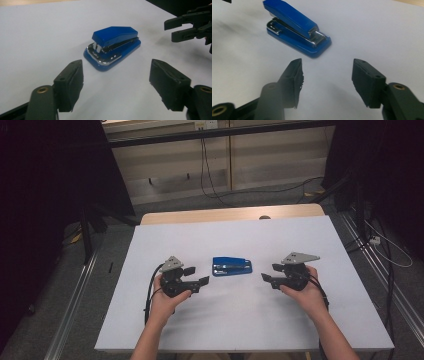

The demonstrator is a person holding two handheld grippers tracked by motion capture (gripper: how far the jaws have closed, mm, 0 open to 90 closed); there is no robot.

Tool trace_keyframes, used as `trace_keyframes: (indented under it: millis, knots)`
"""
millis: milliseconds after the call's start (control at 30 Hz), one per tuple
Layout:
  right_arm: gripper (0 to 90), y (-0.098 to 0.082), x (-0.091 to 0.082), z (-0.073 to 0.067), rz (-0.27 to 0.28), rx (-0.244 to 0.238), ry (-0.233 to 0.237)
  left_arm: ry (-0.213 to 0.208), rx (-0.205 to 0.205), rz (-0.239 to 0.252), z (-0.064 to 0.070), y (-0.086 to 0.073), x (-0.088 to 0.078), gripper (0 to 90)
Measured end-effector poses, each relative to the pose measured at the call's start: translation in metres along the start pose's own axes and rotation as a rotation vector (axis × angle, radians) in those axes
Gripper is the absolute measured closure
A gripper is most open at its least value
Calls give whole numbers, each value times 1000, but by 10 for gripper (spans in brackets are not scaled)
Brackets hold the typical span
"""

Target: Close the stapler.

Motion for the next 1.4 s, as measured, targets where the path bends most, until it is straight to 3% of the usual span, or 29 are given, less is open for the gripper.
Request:
trace_keyframes:
  millis: [100, 200, 500, 633, 900, 1200, 1400]
  knots:
    - [343, -4, -4, -3, 3, 4, 6, 16, 6, -5, -1, -7, -7, 237]
    - [299, -7, -7, -7, 10, -5, 2, 21, -13, -1, -3, -12, -13, 203]
    - [201, -24, -17, -14, 21, -14, 15, 60, 0, -5, -11, -32, -34, 144]
    - [185, -30, -22, -13, 22, -15, 12, 62, -15, -10, -15, -40, -41, 129]
    - [168, -40, -28, -11, 14, -20, 1, 82, 0, -24, -20, -52, -50, 120]
    - [158, -47, -34, -12, 20, -20, -7, 97, -10, -20, -25, -61, -61, 117]
    - [157, -52, -38, -13, 21, -23, -11, 87, -2, -30, -27, -67, -66, 111]
Point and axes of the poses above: each handheld gripper's, and its own axes: x roughly forward along the jaws, y roughly out of its top, z roughly to its right, the point moved 1 cm from there along x, roughly forward along the jaws, and after that the axes turned 13 degrees about -z, right-handed, at the moved point
